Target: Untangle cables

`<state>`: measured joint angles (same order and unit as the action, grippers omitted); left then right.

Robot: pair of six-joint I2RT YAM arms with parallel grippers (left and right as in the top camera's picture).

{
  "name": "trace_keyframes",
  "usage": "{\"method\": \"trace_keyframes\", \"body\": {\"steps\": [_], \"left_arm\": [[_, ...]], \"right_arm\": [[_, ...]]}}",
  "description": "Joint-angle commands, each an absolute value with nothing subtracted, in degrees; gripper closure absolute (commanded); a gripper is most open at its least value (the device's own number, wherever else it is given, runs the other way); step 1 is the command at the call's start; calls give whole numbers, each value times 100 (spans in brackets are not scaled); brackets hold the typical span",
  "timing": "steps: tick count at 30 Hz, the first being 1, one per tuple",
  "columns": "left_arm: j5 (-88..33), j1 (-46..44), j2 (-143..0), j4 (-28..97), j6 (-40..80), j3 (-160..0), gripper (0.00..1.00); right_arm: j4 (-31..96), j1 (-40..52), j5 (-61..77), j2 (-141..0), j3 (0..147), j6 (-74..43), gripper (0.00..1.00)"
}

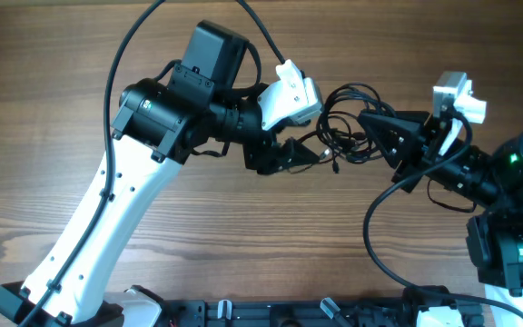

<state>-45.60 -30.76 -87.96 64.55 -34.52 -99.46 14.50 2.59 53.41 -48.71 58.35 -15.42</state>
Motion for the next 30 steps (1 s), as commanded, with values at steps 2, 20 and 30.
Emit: {"method": "trace_keyframes", "body": {"steps": [2, 20, 30], "left_arm": [[-4687, -3103, -8799, 6453, -3559, -10018, 96], [-4685, -2217, -8184, 5332, -554, -10020, 96], [-3905, -1623, -8165, 5358, 2104, -10020, 96]], "right_arm": [[1426, 261, 5688, -4866, 5957, -1693, 96], [2051, 261, 4584, -5207, 5957, -1863, 96], [2021, 261, 3570, -5207, 5957, -2458, 96]]}}
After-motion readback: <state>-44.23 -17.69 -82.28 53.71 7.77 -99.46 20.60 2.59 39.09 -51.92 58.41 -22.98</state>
